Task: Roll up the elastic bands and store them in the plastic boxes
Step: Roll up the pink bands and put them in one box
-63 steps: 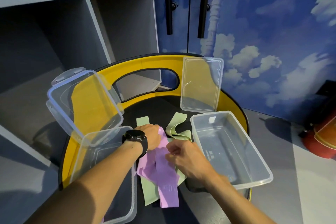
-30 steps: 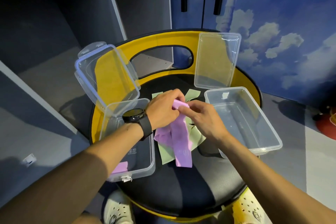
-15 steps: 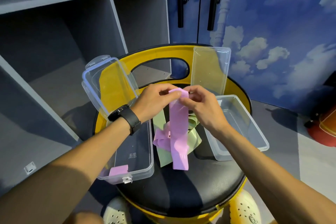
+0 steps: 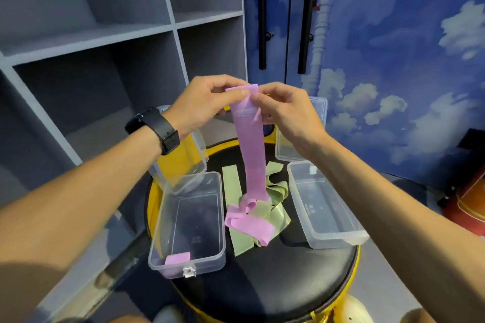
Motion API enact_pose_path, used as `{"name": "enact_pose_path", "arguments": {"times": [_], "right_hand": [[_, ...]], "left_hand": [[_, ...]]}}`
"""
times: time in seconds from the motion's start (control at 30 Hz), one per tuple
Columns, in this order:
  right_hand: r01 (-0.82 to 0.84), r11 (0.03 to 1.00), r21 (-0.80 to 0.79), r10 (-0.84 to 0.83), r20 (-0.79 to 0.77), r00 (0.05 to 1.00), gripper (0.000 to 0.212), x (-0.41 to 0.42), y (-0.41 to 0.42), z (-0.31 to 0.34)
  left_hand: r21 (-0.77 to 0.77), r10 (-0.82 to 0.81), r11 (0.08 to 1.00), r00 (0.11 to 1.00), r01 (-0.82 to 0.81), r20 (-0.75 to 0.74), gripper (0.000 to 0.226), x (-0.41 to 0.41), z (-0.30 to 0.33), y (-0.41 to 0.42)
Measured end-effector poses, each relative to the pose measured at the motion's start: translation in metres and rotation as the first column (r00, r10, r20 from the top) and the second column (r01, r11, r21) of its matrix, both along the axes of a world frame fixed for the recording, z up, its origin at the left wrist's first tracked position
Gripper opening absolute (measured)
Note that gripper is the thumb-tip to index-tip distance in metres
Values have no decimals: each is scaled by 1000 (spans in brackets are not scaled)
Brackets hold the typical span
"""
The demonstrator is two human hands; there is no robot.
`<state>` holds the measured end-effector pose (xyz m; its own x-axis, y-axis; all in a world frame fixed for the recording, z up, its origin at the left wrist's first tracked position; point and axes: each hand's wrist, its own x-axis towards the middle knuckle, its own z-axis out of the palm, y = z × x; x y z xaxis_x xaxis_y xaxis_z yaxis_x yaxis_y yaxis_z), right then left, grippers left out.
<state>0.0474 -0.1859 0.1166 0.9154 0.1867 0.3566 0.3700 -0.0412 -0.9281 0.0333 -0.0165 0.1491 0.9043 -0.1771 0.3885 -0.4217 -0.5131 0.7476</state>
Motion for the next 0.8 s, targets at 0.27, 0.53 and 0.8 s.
{"name": "enact_pose_path", "arguments": {"times": [0.27,0.53,0.8], "right_hand": [[-19,999,28,16,102,995,18,-1,4,47],[-63,998,15,62,94,994,18,-4,4,63],[-123,991,-56,123,-7,992,7,-17,3,35]], "left_hand": [[-10,23,1000,994,-22,107,17,-1,51,1],[-13,54,999,986,-53,158,16,-5,78,1],[-56,26,998,988,-18,151,14,-14,88,-2]]}}
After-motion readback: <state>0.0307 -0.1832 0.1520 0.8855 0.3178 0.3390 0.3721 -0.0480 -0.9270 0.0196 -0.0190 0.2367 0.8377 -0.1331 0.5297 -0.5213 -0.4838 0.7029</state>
